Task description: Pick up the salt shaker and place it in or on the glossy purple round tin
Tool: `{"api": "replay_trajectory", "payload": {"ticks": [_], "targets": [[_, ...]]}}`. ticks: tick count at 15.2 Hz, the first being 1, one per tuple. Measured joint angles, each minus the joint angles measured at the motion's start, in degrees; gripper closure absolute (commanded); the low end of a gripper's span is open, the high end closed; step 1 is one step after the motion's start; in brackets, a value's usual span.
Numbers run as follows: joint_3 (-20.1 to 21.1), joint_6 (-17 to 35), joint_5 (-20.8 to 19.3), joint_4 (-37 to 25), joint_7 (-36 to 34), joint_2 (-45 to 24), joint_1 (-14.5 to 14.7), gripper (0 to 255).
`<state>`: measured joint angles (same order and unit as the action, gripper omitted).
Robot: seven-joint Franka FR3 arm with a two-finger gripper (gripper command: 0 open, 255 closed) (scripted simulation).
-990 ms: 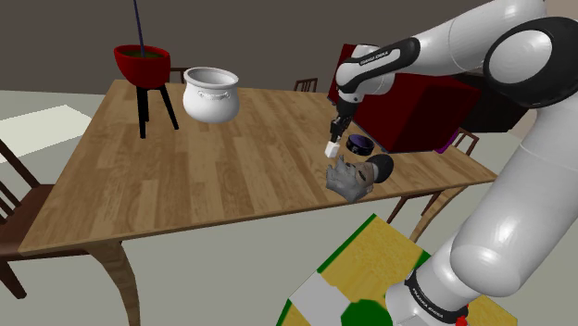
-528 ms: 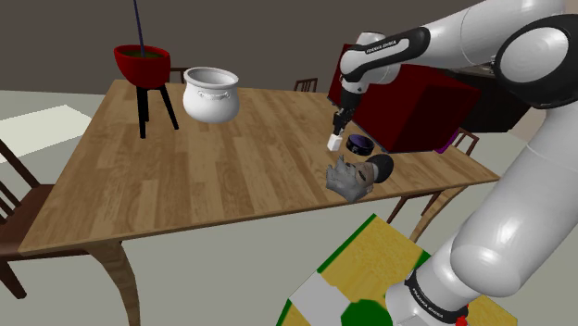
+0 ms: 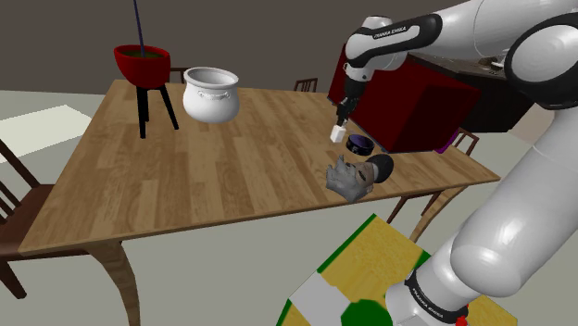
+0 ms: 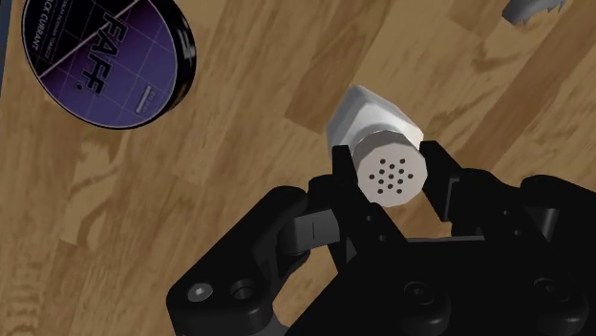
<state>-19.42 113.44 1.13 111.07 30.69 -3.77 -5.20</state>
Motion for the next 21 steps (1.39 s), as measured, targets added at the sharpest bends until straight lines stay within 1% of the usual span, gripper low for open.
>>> {"api": "replay_trajectory", "payload": {"ticks": [8,9,14,18,21], "targets": [[0.03,-5.59,-0.45,-4.47,-0.35,1.18,0.1,255],[-0.25,-6.2,-0.33,-5.41,0.27,0.83,-0.23,255],[-2.97,-8.72,1.01,-11.04,6.61,-2.6,-3.68,255],[-5.11,-11.88,2.6,-17.39,12.16,-6.14,-7.11,255],[-6.41,-14.56,4.65,-24.1,16.43,-10.7,-10.29,255]]}}
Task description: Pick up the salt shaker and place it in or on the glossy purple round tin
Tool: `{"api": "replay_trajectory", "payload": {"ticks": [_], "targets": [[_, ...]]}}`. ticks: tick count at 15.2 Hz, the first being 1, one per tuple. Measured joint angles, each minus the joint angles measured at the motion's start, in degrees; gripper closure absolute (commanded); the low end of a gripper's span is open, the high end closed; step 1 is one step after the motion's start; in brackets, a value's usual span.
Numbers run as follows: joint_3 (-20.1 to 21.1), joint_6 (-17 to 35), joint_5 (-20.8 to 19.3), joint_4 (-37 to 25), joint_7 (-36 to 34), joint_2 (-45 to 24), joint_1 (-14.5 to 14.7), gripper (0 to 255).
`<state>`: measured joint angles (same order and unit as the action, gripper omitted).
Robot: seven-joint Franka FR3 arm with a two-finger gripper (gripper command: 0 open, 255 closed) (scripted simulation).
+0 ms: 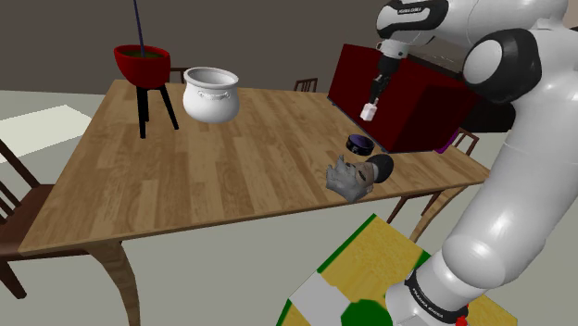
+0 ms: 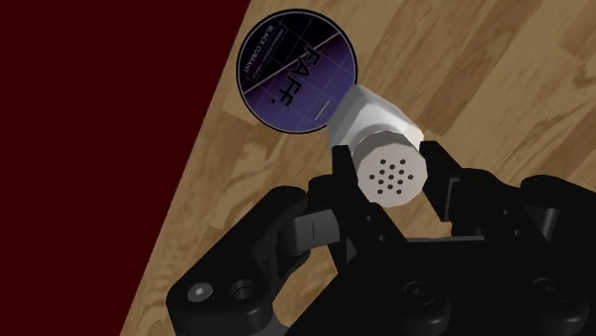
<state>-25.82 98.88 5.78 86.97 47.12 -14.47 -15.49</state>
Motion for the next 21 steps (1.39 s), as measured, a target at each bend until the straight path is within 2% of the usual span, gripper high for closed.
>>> {"api": "replay_trajectory", "payload": {"ticks": [3,4,21], "targets": [[-1.09,-3.0,2.09,-7.0,4.28,-4.47,-3.81,255],[-1.12,-2.96,2.37,-7.55,4.69,-5.14,-4.19,255],[-0.68,9.27,3.15,3.76,5.76,-6.29,-3.76,255]]}}
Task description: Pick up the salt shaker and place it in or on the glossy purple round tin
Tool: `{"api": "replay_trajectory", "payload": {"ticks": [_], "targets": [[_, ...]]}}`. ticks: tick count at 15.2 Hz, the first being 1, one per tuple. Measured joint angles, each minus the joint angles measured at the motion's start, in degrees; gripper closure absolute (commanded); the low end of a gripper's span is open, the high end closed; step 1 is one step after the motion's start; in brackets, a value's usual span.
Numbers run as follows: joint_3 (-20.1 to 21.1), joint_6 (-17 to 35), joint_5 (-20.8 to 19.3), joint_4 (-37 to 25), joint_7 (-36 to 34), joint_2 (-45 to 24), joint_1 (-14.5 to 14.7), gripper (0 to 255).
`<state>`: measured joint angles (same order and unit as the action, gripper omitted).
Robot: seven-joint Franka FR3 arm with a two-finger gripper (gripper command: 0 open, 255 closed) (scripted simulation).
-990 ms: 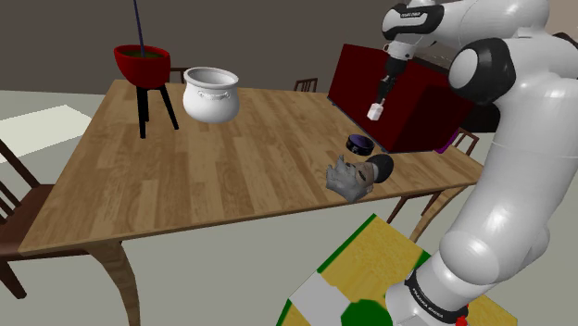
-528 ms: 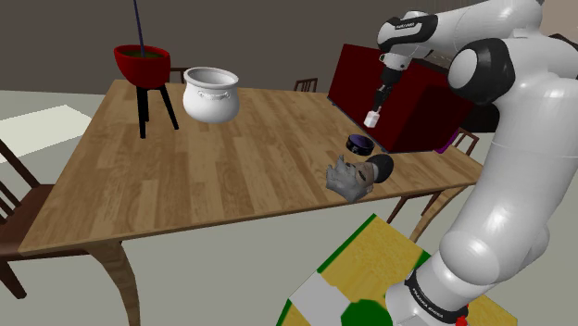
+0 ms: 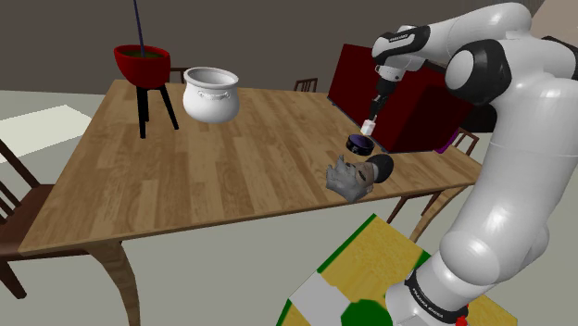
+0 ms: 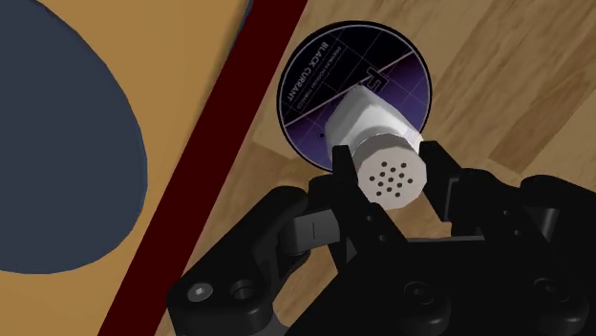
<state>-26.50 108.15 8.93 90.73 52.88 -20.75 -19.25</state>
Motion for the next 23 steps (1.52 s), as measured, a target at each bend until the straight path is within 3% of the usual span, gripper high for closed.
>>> {"api": "replay_trajectory", "payload": {"ticks": [10,11,17,23], "targets": [[0.19,2.91,0.4,2.3,0.23,-0.67,0.04,255],[0.19,2.92,0.4,2.31,0.24,-0.67,0.04,0],[0.28,2.8,0.44,2.3,0.22,-0.65,0.11,0],[-0.1,-3.53,-0.24,-3.24,-0.26,0.34,-0.15,0]]}}
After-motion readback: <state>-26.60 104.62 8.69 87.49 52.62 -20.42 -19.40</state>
